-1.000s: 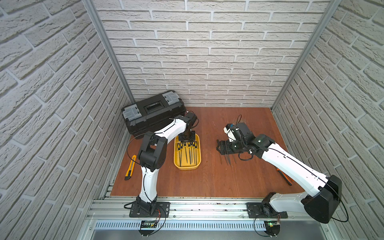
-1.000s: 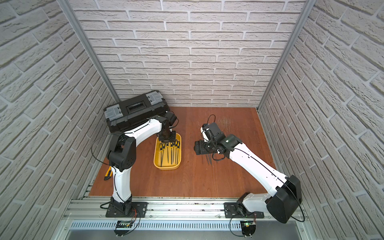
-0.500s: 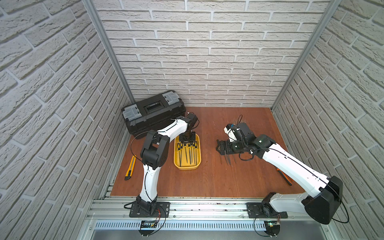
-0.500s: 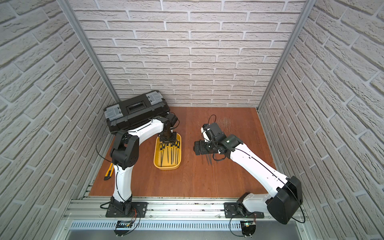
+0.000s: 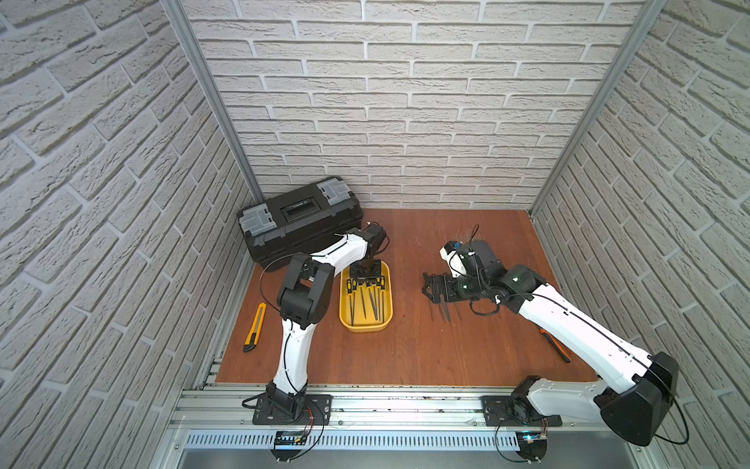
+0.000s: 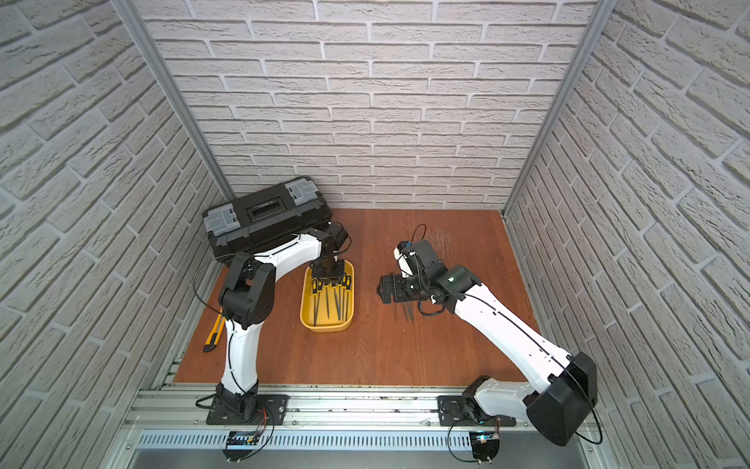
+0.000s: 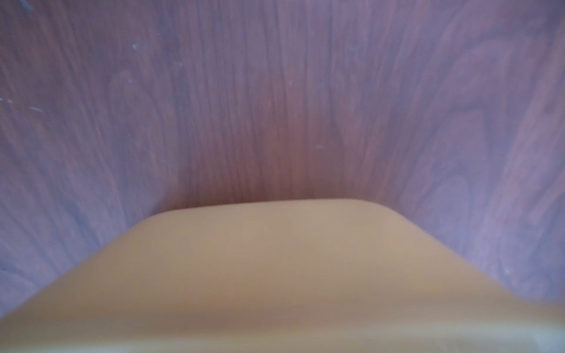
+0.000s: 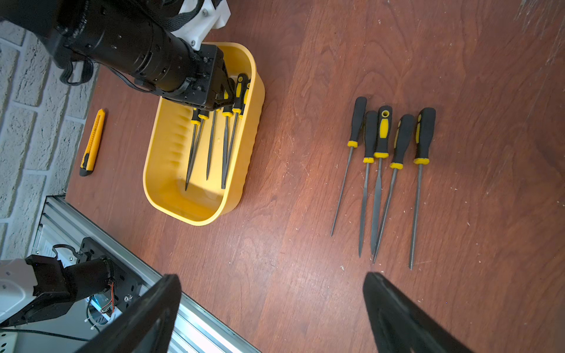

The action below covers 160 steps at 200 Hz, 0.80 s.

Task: Take the file tool out of the storage box
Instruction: Pick up the file tool from the storage box.

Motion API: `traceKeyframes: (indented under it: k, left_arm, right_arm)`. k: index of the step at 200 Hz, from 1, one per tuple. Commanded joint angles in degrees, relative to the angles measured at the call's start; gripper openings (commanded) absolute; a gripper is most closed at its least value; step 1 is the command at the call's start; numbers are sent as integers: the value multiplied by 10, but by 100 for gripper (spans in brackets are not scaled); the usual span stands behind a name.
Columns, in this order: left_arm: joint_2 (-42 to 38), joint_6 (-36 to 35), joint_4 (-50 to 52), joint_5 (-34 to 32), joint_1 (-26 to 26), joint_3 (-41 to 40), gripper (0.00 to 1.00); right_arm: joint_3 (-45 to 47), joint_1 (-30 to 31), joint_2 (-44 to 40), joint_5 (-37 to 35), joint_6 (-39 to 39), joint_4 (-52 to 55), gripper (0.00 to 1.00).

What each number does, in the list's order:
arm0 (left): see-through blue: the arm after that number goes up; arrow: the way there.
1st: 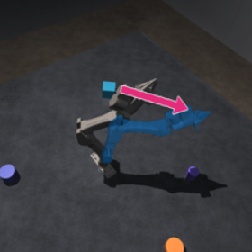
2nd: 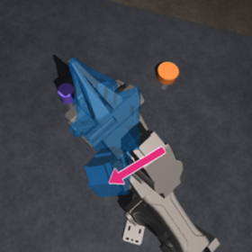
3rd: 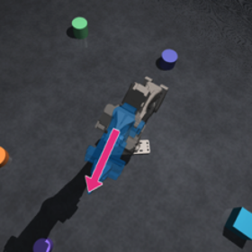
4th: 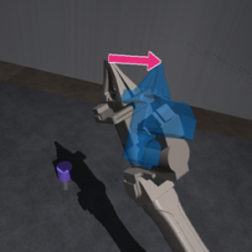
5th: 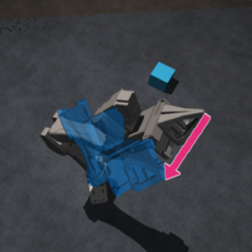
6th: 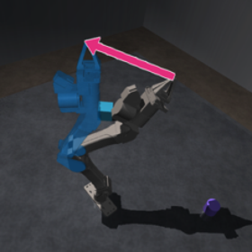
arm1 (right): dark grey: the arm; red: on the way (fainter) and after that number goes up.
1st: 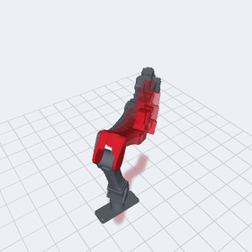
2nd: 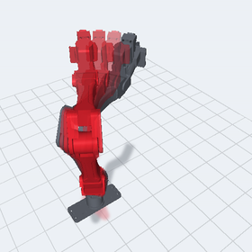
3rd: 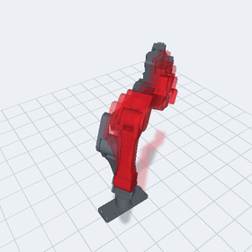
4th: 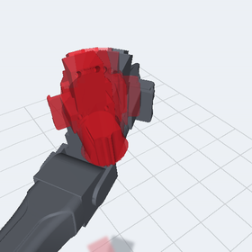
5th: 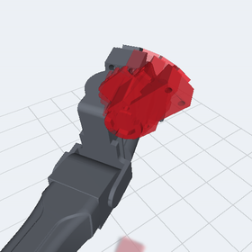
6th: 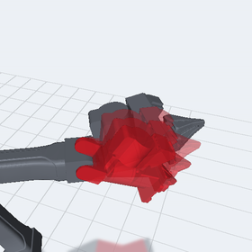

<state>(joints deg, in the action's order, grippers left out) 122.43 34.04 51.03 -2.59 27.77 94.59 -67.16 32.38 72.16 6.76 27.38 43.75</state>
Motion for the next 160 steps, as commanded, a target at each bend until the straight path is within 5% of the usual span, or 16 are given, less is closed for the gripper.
traceKeyframes:
  k: [1,160]
  left_arm:
    - [11,-9,7,-11,-4,14,27]
    - [6,-17,-1,-1,-7,18,15]
  right_arm:
    - [6,-5,-13,2,-4,-18,98]
    - [16,-6,-23,9,-5,-20,97]
